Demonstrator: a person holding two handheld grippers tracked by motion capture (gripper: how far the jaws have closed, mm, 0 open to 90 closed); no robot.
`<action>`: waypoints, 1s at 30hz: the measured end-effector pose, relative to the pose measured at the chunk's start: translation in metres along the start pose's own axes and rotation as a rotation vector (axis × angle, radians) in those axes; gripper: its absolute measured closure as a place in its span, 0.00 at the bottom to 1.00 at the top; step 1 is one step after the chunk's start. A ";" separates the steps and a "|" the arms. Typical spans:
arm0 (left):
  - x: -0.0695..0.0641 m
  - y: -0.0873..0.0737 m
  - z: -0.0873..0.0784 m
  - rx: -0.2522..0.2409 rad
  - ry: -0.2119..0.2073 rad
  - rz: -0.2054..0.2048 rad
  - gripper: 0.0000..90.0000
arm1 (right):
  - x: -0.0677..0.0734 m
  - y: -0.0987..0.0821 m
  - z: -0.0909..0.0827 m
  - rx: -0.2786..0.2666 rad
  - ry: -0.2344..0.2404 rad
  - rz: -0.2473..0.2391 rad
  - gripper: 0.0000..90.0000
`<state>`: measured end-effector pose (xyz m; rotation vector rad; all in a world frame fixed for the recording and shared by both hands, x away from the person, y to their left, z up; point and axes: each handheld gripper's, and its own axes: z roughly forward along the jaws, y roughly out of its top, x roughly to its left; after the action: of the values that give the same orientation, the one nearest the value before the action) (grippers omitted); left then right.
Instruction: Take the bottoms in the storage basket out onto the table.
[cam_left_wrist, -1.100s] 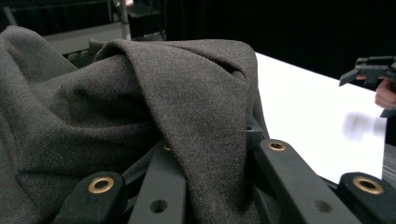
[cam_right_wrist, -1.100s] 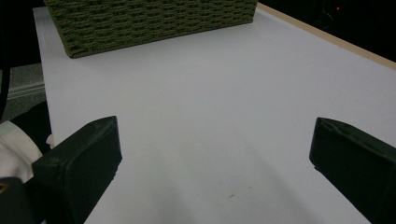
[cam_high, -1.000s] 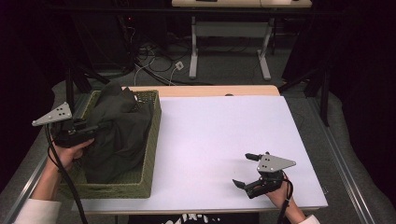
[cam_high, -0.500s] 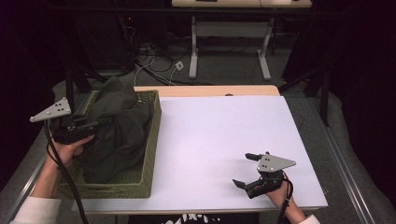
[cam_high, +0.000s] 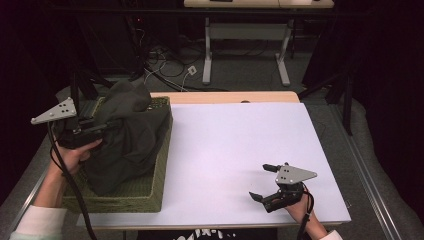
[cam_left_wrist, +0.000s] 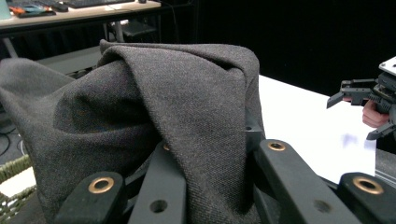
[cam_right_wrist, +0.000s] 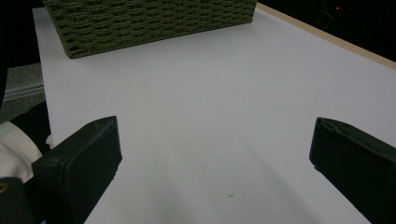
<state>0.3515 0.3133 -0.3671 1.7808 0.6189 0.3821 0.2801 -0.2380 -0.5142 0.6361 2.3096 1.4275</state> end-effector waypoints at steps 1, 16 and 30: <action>0.000 0.002 0.000 -0.003 -0.002 0.001 0.88 | 0.000 0.000 0.000 0.000 0.000 0.000 0.02; -0.007 0.021 0.005 -0.017 -0.008 0.030 0.88 | 0.000 0.000 0.000 0.000 0.002 0.000 0.02; -0.015 0.036 0.012 -0.035 -0.021 0.063 0.88 | 0.000 0.000 0.000 -0.002 0.005 -0.005 0.02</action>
<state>0.3541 0.2876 -0.3360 1.7715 0.5390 0.4146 0.2798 -0.2379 -0.5142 0.6259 2.3121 1.4307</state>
